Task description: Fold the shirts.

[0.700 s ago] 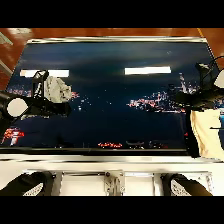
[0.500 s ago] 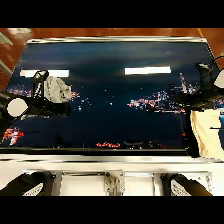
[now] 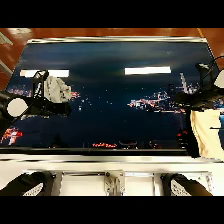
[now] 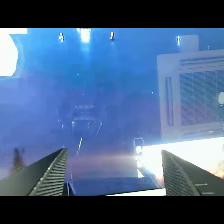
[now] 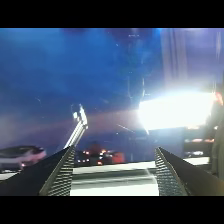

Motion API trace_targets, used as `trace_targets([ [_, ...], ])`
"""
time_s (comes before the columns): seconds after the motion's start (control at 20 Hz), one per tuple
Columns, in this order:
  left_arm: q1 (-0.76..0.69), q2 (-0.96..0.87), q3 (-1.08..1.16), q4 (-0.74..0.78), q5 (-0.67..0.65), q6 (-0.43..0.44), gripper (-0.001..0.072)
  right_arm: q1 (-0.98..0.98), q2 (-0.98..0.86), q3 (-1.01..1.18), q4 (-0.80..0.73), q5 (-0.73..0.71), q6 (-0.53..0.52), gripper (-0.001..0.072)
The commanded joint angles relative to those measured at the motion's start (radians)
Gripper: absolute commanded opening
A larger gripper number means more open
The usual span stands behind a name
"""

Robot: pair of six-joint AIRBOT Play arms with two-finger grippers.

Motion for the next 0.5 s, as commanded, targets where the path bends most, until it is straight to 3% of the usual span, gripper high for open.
trace_targets([
  [0.0, 0.001, 0.001, 0.0, 0.0, 0.0, 0.0, 0.0712, 0.001, -0.001, 0.0, 0.0, 0.0, 0.0, 0.0622],
  [0.25, 0.001, 0.001, 0.0, -0.013, 0.013, -0.002, 0.0712, 0.001, -0.001, 0.0, -0.002, -0.034, 0.0, 0.0622],
  [0.45, 0.001, -0.005, 0.0, -0.101, 0.148, 0.0, 0.0712, 0.001, -0.001, 0.0, -0.003, -0.017, 0.0, 0.0622],
])
